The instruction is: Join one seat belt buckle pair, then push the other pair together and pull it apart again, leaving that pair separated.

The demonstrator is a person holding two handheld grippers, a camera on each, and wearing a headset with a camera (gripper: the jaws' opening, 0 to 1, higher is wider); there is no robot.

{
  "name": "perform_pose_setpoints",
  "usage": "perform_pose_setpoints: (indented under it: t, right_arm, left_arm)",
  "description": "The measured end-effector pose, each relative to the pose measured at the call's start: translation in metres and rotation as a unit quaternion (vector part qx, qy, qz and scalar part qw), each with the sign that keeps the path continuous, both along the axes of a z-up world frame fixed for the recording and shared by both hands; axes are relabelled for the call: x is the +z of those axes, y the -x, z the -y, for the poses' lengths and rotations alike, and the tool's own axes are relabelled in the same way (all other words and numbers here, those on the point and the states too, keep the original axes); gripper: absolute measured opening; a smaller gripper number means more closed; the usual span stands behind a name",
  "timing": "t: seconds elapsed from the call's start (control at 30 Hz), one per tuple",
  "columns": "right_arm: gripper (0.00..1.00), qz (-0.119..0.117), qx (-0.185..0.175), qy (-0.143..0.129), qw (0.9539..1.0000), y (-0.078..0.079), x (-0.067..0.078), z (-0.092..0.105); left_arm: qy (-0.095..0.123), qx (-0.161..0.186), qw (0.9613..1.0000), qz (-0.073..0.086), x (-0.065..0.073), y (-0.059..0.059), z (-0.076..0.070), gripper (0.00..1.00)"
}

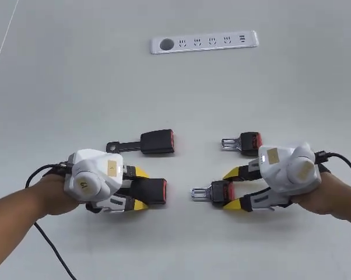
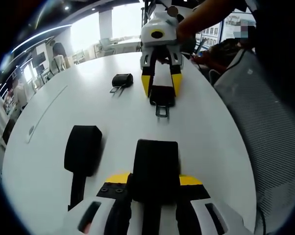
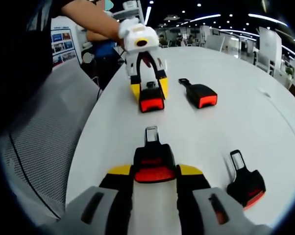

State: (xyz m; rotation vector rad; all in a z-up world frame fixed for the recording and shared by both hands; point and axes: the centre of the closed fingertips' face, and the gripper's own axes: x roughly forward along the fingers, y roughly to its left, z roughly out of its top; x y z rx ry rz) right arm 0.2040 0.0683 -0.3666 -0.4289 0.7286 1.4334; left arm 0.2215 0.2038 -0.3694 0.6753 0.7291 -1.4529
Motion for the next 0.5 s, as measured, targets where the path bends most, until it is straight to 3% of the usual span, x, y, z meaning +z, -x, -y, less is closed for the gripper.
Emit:
perform_pose_setpoints:
  t: [0.5]
  right_arm:
    - [0.34,-0.012,-0.035,-0.056,0.9977,-0.007,0.001,-0.031]
  left_arm:
    - [-0.004,0.002,1.0000,-0.002,-0.002,-0.001,-0.001,0.35]
